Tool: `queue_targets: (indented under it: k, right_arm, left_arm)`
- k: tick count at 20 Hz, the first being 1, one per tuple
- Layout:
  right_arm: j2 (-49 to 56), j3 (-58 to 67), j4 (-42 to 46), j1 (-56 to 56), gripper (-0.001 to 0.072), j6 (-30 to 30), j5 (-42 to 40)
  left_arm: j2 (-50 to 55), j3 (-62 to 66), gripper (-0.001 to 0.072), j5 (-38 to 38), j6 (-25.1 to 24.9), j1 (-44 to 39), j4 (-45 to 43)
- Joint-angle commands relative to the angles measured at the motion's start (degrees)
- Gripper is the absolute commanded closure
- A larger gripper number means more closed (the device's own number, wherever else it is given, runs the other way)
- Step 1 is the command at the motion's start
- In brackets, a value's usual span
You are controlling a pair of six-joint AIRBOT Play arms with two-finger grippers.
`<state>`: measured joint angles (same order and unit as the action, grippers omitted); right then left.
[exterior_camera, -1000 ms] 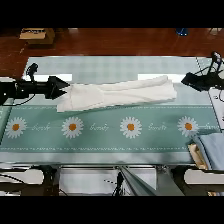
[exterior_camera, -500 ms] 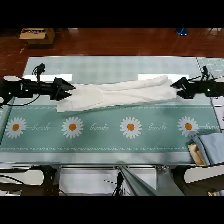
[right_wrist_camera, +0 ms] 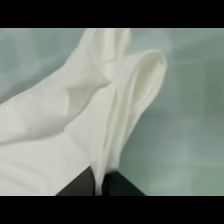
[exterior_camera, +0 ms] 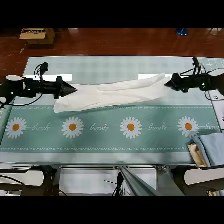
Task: Fold the shirts.
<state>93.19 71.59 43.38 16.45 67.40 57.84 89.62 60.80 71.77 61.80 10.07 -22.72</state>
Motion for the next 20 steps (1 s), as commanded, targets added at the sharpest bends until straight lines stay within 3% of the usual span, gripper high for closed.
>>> queue_targets:
  k: [1, 12, 18, 20]
  right_arm:
    - [-8.7, 1.4, 4.7, -0.3, 0.0689, -0.9, 2.8]
    - [-33.6, 1.4, 8.1, -0.6, 0.0689, 7.0, 16.5]
    - [-43.6, 1.4, 8.3, -0.6, 0.0690, 12.2, 24.1]
    - [-47.0, 1.4, 8.4, -0.6, 0.0689, 14.1, 26.4]
  left_arm:
    - [0.0, 0.0, 0.0689, -0.1, -2.3, -3.1, 9.0]
    - [0.2, 0.0, 0.0687, -26.8, -2.0, -34.3, 19.6]
    - [2.2, 0.0, 0.0687, -35.9, -1.8, -47.3, 21.9]
    - [3.7, 0.0, 0.0687, -37.5, 2.1, -50.8, 23.5]
